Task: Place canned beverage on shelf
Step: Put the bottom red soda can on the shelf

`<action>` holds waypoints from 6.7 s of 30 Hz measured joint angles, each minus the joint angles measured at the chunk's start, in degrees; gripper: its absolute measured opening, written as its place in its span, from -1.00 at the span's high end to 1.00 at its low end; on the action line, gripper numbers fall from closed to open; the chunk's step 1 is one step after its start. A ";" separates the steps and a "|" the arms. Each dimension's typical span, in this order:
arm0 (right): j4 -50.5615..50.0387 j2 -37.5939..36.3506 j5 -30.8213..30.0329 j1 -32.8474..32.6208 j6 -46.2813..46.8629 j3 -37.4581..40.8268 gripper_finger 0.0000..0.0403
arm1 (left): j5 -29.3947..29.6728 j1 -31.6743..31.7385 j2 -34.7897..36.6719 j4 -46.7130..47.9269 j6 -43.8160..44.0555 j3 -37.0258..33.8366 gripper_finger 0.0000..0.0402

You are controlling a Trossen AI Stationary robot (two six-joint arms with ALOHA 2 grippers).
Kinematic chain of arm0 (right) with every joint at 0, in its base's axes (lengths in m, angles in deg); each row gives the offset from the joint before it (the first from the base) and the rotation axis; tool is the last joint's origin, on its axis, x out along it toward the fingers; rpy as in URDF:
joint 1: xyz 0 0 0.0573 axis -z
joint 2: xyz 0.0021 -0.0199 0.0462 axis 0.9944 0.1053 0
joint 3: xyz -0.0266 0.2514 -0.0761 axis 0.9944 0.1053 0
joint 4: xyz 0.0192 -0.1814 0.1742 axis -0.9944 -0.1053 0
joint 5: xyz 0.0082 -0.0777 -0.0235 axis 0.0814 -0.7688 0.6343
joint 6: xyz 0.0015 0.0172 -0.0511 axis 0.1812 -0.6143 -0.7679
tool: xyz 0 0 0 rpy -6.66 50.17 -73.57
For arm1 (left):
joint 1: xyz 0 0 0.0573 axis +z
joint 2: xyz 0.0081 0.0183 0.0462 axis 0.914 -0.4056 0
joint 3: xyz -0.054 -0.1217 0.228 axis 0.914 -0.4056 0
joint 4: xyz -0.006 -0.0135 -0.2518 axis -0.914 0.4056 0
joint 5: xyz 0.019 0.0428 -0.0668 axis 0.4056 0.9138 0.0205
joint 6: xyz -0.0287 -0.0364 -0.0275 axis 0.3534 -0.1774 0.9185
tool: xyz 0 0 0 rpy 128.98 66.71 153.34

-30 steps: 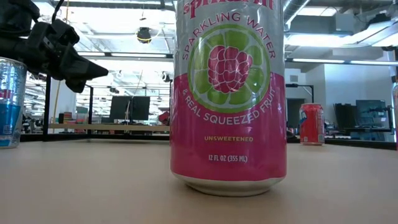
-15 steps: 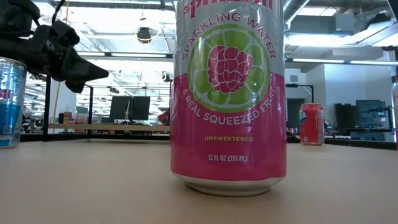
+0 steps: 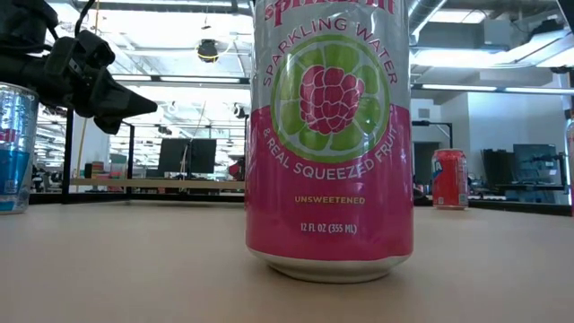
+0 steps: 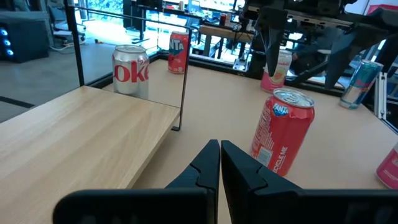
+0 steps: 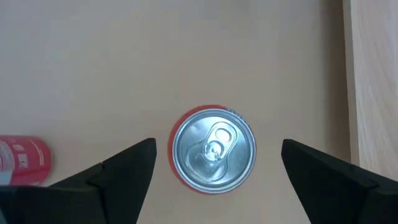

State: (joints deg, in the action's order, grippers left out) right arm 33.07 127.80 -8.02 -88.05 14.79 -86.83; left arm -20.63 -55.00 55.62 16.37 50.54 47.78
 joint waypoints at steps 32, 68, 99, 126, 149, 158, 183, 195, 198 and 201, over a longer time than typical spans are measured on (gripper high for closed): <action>-0.04 4.09 -2.01 -0.63 -0.20 0.00 -0.46 | 0.76 -0.01 0.00 -0.14 -0.65 -0.02 1.00; 3.59 4.55 6.40 24.59 -12.40 -15.30 -0.36 | 0.83 0.00 0.00 -0.14 -3.03 -0.02 1.00; 6.76 4.55 8.85 25.62 -10.66 -7.52 -0.35 | 2.27 -0.01 -0.01 -0.42 -3.47 -0.02 1.00; 7.29 4.48 8.86 24.71 -9.31 -9.97 -0.72 | 2.29 -0.01 -0.01 -0.46 -3.47 -0.02 1.00; 0.31 4.46 5.97 17.93 -13.68 -13.20 0.90 | 4.27 0.00 -0.02 -0.81 -4.02 0.00 1.00; -0.14 4.48 7.62 19.39 -13.30 -13.18 0.92 | 4.27 0.00 -0.02 -0.81 -4.47 -0.02 1.00; 6.66 4.61 7.33 21.64 -12.40 -7.39 0.93 | 4.24 -0.01 -0.02 -0.81 -4.37 -0.02 1.00; 6.44 4.61 6.97 23.50 -12.61 -7.39 0.93 | 4.24 0.00 -0.02 -0.81 -4.37 -0.01 1.00; 6.46 4.61 5.80 23.79 -12.65 -7.40 0.93 | 4.24 -0.01 -0.01 -0.81 -4.35 -0.02 1.00; 6.50 4.61 5.81 24.11 -12.63 -7.40 0.93 | 4.24 -0.02 -0.01 -0.81 -4.34 -0.02 1.00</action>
State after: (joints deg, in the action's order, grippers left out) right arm 39.56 132.41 -2.21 -63.94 2.16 -94.23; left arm -16.39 -55.02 55.61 15.56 46.20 47.76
